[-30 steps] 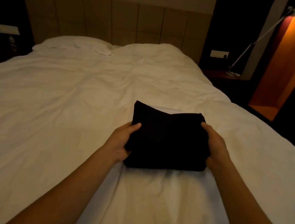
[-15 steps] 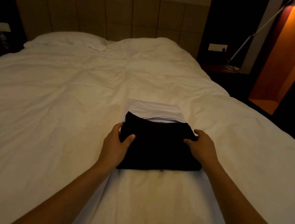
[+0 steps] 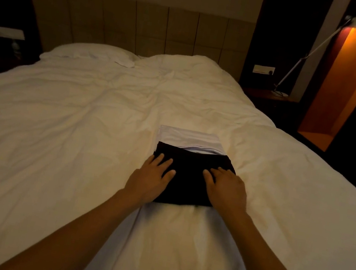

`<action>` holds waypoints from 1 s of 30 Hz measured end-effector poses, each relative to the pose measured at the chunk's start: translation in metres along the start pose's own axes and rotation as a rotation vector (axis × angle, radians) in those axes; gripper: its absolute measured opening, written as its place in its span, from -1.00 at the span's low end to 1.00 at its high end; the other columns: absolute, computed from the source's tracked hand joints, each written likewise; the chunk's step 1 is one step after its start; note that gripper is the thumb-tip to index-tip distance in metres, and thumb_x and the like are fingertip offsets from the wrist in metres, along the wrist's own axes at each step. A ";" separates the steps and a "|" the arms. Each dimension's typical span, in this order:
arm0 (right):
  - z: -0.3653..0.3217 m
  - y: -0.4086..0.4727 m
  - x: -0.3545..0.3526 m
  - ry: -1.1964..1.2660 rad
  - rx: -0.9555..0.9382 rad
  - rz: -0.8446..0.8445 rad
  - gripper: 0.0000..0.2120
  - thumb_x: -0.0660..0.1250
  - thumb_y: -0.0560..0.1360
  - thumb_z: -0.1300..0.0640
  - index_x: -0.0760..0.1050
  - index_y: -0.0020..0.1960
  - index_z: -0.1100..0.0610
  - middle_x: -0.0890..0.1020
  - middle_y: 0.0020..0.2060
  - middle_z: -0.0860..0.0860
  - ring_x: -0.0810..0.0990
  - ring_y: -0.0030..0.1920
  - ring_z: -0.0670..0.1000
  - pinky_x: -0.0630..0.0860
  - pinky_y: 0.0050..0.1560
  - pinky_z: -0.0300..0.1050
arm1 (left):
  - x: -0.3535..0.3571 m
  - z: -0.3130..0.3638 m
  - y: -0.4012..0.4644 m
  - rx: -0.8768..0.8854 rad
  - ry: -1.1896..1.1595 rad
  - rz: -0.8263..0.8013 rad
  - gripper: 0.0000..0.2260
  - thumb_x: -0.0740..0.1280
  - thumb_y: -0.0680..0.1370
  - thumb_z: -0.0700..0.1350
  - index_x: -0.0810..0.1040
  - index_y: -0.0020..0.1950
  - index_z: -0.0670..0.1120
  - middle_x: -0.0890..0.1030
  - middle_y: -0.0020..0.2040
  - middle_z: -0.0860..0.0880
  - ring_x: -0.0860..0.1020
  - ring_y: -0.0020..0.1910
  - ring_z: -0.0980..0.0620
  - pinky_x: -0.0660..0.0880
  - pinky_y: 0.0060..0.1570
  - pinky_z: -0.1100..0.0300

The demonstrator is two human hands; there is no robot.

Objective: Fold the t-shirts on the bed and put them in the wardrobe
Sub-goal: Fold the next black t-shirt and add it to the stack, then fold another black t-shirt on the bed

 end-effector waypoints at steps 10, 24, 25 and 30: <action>-0.153 -0.095 -0.055 0.346 -0.161 0.135 -0.34 -0.08 0.54 -0.28 0.36 0.48 0.03 0.38 0.47 0.01 0.25 0.51 0.03 0.17 0.48 -0.05 | -0.116 -0.051 -0.140 -0.114 -0.046 0.341 -0.51 -0.02 0.64 0.18 0.13 0.58 0.15 0.07 0.60 0.10 0.00 0.58 0.08 0.09 0.50 0.02; -0.407 -0.187 0.002 0.471 -0.454 -0.094 -0.38 -0.13 0.59 -0.27 0.21 0.55 -0.03 0.26 0.53 -0.04 0.15 0.54 -0.04 0.05 0.50 -0.13 | -0.197 -0.266 -0.317 -0.481 -0.093 0.661 -0.41 -0.03 0.63 0.25 0.27 0.55 -0.03 0.25 0.56 -0.07 0.17 0.54 -0.07 0.14 0.48 0.00; -0.424 -0.190 0.010 0.465 -0.478 -0.111 -0.40 -0.11 0.61 -0.26 0.21 0.55 -0.03 0.26 0.53 -0.04 0.15 0.54 -0.04 0.06 0.50 -0.13 | -0.200 -0.282 -0.327 -0.501 -0.100 0.682 -0.41 -0.02 0.63 0.24 0.28 0.55 -0.05 0.26 0.55 -0.08 0.17 0.54 -0.08 0.15 0.47 -0.01; -0.503 -0.203 0.054 0.463 -0.559 -0.202 -0.46 -0.04 0.65 -0.20 0.20 0.55 -0.01 0.29 0.52 -0.03 0.19 0.52 -0.04 0.14 0.50 -0.12 | -0.197 -0.356 -0.365 -0.611 -0.186 0.745 -0.41 0.04 0.60 0.20 0.29 0.55 -0.07 0.26 0.55 -0.09 0.15 0.55 -0.06 0.15 0.48 -0.01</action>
Point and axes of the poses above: each hand's wrist, its own y-axis towards the middle knuckle, its own x-axis out of the palm, z = x × y, the point moved 4 cm from there along y, towards the middle knuckle
